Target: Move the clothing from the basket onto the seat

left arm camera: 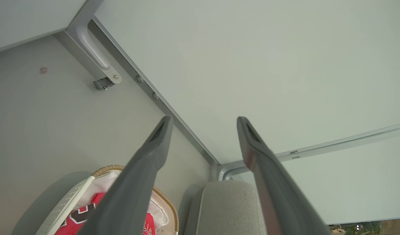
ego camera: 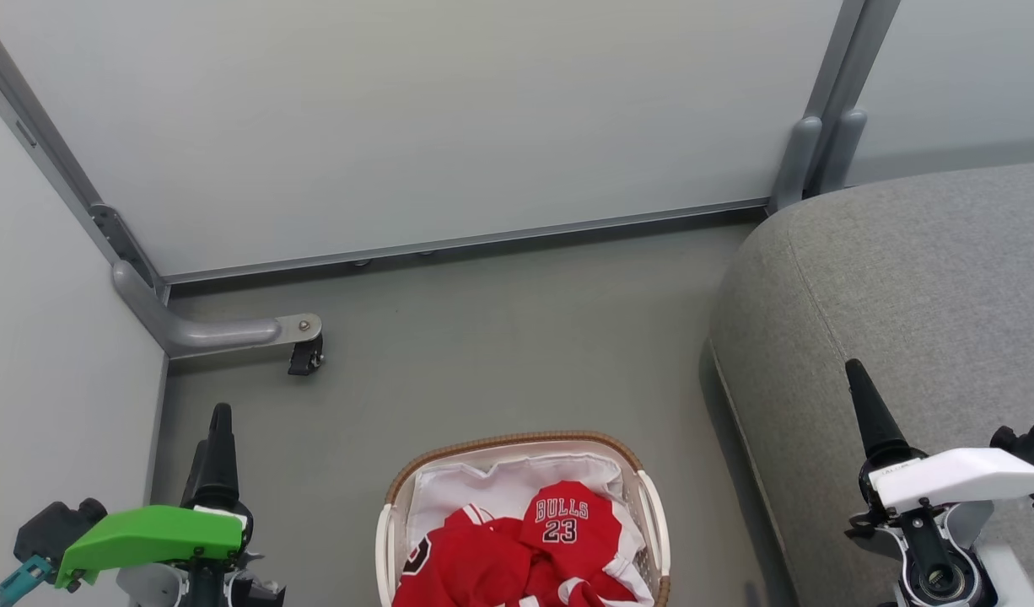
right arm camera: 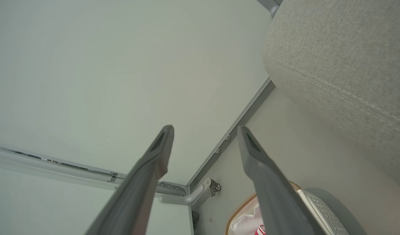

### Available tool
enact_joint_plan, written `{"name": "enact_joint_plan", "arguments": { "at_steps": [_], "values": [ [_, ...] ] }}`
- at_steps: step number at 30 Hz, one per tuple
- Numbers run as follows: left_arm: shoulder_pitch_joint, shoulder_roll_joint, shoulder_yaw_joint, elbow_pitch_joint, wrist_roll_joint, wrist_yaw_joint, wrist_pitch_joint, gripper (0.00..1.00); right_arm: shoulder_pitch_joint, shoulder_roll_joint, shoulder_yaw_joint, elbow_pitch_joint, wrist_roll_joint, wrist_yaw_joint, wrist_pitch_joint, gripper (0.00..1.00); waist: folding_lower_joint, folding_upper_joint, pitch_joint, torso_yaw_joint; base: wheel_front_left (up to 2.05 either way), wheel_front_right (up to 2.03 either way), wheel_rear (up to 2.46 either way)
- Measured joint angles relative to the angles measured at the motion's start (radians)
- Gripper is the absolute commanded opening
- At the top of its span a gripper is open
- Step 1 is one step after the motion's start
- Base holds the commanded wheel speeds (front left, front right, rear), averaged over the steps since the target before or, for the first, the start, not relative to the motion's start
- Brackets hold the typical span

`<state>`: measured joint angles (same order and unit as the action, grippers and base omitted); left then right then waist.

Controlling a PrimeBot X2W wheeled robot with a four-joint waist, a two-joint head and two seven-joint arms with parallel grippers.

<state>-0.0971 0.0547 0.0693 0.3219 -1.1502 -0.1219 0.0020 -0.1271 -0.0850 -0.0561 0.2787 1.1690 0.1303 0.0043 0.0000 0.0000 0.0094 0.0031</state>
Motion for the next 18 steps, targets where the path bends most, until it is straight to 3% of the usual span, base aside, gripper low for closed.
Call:
{"name": "enact_joint_plan", "arguments": {
  "at_steps": [18],
  "values": [
    [-0.015,0.032,-0.047,0.028,0.303,0.009,-0.065,1.0,-0.024,-0.03,0.046,0.002,-0.302,0.0,-0.066,1.0,0.0,0.0,0.003,0.003,0.0,0.0,0.0]
  ]
}}
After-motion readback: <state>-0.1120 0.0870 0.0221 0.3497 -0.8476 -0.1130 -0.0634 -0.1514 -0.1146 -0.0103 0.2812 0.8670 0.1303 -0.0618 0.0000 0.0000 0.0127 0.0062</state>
